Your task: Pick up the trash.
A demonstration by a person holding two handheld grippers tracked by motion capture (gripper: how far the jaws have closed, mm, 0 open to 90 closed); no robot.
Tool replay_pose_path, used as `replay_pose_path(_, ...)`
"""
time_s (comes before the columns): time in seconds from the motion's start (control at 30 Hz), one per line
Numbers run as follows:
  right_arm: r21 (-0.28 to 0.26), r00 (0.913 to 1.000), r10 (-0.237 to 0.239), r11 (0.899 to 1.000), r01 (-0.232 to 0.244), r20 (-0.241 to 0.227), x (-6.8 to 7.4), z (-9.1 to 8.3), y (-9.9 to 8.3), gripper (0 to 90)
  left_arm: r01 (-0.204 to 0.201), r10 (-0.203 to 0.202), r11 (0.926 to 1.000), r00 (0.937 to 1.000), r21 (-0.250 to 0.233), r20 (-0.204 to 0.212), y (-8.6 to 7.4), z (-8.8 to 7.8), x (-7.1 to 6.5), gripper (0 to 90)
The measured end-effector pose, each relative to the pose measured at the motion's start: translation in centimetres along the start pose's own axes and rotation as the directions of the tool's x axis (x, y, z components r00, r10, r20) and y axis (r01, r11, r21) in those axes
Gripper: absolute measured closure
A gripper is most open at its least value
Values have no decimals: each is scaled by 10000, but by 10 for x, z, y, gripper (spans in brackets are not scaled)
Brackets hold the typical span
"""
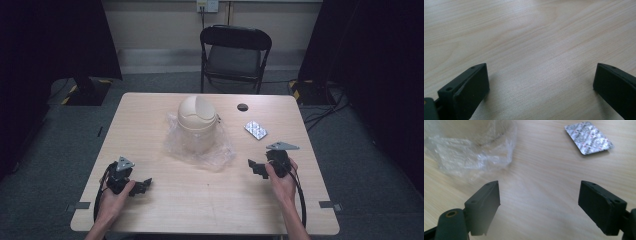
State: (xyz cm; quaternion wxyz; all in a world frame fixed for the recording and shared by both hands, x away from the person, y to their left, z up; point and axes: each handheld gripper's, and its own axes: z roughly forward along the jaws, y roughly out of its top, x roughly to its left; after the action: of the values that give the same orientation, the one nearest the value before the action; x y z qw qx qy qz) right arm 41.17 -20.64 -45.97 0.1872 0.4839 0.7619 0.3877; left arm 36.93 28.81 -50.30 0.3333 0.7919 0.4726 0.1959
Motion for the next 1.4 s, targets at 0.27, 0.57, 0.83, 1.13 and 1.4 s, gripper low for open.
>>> replay_pose_path(0.27, -292, 9978, -452, 9986, 438, -475, 15, 13, 41, 176, 50, -50, 10000, 10000, -37, -2, 0, 0, 0, 0)
replay_pose_path(0.57, -497, 9904, -917, 9950, 869, -1030, 28, 27, 90, 206, 38, -38, 10000, 10000, -39, -12, 0, 0, 0, 0)
replay_pose_path(0.83, -597, 9841, -1283, 9908, 1217, -1226, 33, 40, 129, 216, 16, -16, 10000, 10000, -39, -51, 0, 0, 0, 0)
replay_pose_path(1.13, -758, 9797, -1531, 9866, 1442, -1292, 38, 55, 165, 222, 6, -6, 10000, 10000, -22, -54, 0, 0, 0, 0)
replay_pose_path(1.4, -595, 9795, -1544, 9872, 1477, -1298, 42, 73, 185, 223, -10, 10, 10000, 10000, 1, -20, 0, 0, 0, 0)
